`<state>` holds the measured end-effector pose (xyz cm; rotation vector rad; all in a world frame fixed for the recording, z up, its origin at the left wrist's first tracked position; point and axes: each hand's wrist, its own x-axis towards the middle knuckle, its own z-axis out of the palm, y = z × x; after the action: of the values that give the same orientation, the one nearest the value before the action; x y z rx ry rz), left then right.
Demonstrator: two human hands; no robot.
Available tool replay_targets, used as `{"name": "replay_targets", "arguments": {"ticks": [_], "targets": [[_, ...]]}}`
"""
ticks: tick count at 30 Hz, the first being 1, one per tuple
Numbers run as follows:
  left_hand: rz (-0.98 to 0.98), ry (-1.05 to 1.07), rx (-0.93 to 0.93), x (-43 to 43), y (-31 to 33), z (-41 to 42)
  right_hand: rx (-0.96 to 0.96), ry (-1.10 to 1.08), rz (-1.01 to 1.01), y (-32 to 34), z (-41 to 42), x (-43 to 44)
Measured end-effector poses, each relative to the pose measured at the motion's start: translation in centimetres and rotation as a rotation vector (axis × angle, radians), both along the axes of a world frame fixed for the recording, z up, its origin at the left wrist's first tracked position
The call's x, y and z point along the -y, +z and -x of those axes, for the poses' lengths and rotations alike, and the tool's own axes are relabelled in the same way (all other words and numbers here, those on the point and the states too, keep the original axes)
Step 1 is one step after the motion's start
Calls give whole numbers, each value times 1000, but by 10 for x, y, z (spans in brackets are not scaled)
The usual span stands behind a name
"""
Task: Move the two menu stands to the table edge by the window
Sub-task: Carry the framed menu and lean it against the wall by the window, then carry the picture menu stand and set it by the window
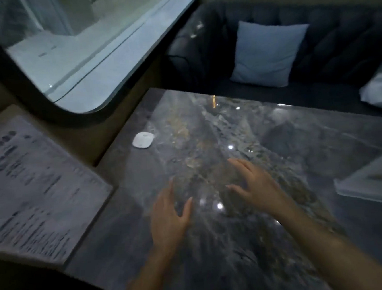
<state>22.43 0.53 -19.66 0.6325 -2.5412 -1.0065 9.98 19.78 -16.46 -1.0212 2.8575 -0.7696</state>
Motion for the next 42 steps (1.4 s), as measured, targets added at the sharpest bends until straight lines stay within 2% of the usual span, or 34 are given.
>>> {"name": "replay_targets", "arguments": {"ticks": [9, 17, 23, 27, 31, 35, 42], "targets": [[4, -432, -114, -136, 18, 81, -75, -395, -28, 3, -6, -150], [-51, -600, -96, -233, 24, 118, -40, -672, -26, 0, -17, -258], [-60, -638, -41, -274, 26, 139, 19, -946, 122, -6, -6, -329], [-48, -688, -29, -294, 31, 158, 63, -1141, 323, -5, 12, -360], [-130, -710, -35, -312, 39, 176, 156, -1156, 611, 3, 33, -375], [-202, -741, -70, -328, 47, 186, 181, -1034, 814, 12, 44, -373], [-242, -741, -95, -331, 46, 188, 145, -1007, 917, 15, 53, -368]]}}
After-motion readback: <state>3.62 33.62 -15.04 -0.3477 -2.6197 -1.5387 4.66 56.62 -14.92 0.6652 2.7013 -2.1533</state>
